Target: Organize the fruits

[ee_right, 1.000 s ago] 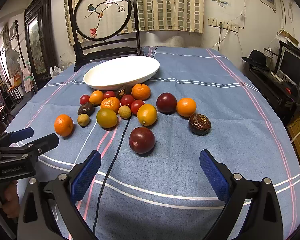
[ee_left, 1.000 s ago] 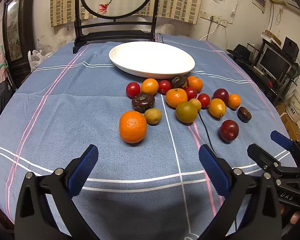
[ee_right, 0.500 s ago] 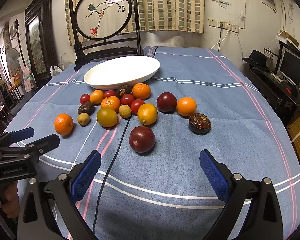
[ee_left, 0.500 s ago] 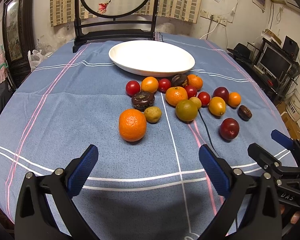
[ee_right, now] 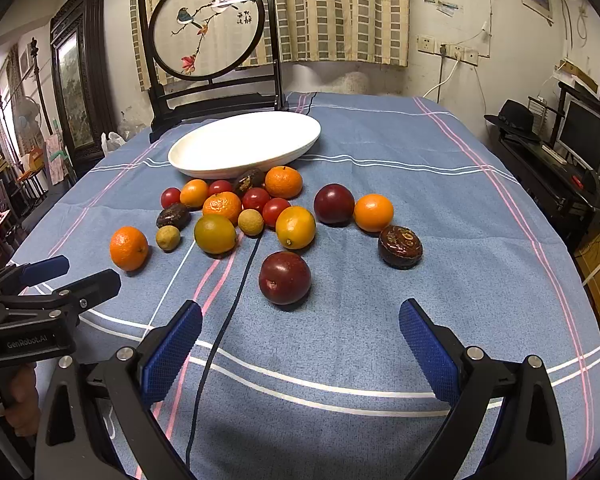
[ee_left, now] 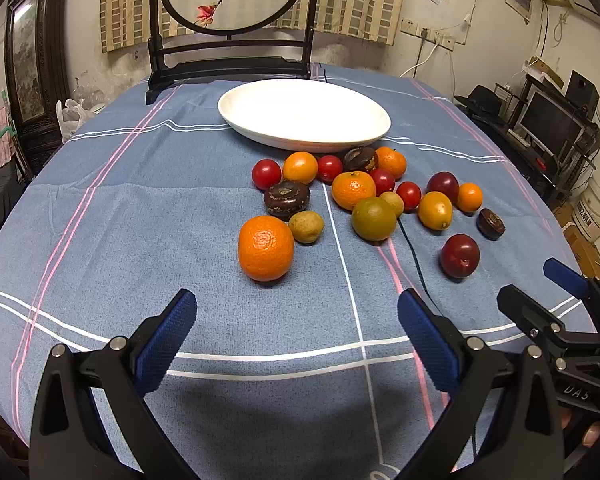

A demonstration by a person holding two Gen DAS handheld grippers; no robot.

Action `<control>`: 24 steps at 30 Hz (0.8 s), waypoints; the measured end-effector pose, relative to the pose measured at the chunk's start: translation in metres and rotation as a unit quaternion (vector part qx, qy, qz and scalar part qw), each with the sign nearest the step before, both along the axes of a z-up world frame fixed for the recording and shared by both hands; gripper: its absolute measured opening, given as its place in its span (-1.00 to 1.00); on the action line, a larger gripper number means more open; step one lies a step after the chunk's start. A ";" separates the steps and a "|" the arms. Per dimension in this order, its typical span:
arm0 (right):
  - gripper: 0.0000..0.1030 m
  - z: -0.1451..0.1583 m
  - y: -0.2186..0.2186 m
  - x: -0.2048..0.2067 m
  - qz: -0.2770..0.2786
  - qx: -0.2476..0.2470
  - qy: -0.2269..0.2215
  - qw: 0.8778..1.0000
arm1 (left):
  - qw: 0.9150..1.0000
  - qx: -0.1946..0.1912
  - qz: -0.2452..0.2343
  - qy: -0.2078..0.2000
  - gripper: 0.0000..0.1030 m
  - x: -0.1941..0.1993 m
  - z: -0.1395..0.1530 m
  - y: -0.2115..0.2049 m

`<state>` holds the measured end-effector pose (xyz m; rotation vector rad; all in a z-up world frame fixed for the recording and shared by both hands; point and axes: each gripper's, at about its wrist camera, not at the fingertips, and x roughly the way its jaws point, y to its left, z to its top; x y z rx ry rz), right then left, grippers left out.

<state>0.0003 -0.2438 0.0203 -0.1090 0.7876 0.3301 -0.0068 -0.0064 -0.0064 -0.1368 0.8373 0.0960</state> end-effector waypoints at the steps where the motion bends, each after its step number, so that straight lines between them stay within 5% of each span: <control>1: 0.93 0.000 0.000 0.000 0.000 0.000 0.000 1.000 | 1.000 0.000 0.000 0.000 0.91 0.000 0.000 0.000; 24: 0.93 -0.001 0.001 0.001 0.001 -0.001 0.001 1.000 | 1.000 0.001 -0.001 0.003 0.91 -0.001 -0.002 0.000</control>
